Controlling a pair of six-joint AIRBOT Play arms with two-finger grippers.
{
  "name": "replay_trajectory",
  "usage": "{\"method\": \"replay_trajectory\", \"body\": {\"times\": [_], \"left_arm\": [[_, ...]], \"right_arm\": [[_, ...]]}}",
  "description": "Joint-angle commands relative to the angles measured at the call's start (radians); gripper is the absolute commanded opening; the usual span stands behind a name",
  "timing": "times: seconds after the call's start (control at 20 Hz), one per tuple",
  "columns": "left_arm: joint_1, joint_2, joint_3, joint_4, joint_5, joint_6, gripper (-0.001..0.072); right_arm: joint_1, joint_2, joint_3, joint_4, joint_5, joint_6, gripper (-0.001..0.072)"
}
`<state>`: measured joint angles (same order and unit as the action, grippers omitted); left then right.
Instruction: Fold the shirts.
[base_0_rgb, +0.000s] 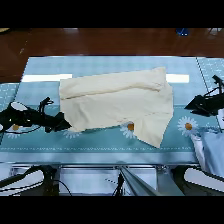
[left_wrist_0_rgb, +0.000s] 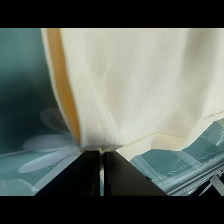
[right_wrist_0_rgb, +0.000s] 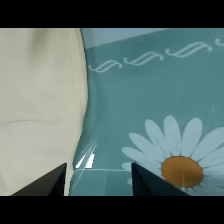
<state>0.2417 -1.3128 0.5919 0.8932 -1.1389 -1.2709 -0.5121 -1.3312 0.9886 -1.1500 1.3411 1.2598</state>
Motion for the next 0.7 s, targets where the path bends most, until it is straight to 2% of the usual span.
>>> {"method": "replay_trajectory", "body": {"times": [0.0, 0.15, 0.35, 0.4, 0.5, 0.55, 0.65], "left_arm": [[0.002, 0.006, 0.002, -0.004, -0.011, 0.006, 0.0023], [0.002, 0.006, 0.002, -0.004, -0.013, 0.006, 0.0023], [0.002, 0.006, 0.002, -0.004, -0.013, 0.007, 0.0023], [0.002, 0.006, 0.006, -0.004, -0.013, 0.009, 0.0023], [0.002, 0.006, 0.034, -0.004, -0.018, 0.022, 0.0023], [0.002, 0.006, 0.061, -0.004, -0.029, 0.022, 0.0023], [0.002, 0.012, 0.148, -0.004, -0.06, 0.03, 0.0023]], "right_arm": [[0.037, 0.001, -0.136, 0.063, -0.132, -0.006, 0.0488], [0.122, 0.001, -0.208, 0.097, -0.246, 0.001, 0.0487], [0.232, -0.009, -0.226, 0.094, -0.348, 0.09, 0.0468], [0.259, -0.01, -0.226, 0.095, -0.372, 0.113, 0.0369], [0.296, -0.008, -0.225, 0.095, -0.386, 0.116, 0.009], [0.298, 0.0, -0.224, 0.096, -0.381, 0.115, 0.0033], [0.287, 0.044, -0.195, 0.097, -0.383, 0.103, 0.0033]]}}
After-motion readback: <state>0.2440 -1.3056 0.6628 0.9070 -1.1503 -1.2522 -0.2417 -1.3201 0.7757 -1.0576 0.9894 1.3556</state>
